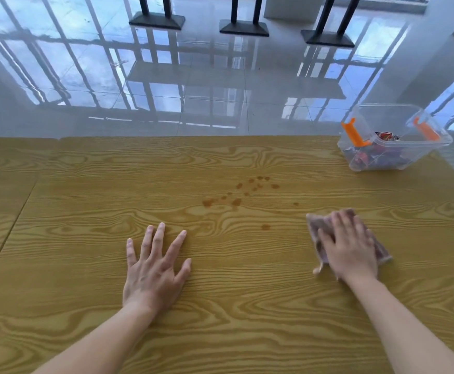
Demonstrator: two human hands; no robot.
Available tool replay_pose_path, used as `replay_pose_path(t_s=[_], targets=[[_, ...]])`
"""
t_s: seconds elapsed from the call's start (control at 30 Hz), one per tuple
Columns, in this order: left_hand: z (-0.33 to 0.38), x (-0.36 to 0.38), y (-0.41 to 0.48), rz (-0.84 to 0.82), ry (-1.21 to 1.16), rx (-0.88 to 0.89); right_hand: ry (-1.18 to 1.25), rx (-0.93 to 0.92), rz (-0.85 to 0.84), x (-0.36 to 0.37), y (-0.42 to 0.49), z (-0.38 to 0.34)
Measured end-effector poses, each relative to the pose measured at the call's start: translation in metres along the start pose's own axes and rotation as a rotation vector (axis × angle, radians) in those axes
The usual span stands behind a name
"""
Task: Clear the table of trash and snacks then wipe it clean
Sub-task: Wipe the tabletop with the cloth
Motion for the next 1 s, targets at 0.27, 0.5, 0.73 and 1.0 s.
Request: replay_pose_path(t_s=[0.27,0.5,0.73,1.0], targets=[[0.0,-0.002,-0.002,0.004,0.003,-0.001,0.013,-0.267,0.024,0.016,-0.031,-0.094],[0.0,0.0,0.0,0.01,0.007,0.004,0.069,-0.089,-0.013,0.0,0.056,-0.061],[-0.001,0.0,0.0,0.001,0.015,0.006,0.049,-0.393,0.021,0.016,-0.048,-0.124],[0.0,-0.001,0.0,0.007,0.011,0.006,0.056,-0.101,-0.018,0.001,0.041,-0.104]])
Point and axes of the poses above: each hand's wrist, its own y-axis towards the middle knuckle, its own x-axis out of the palm, z = x × y, the point moved 7 cm from there along y, towards the middle knuckle, and after that the axes turned 5 degrees about z, right-handed, at the moved point
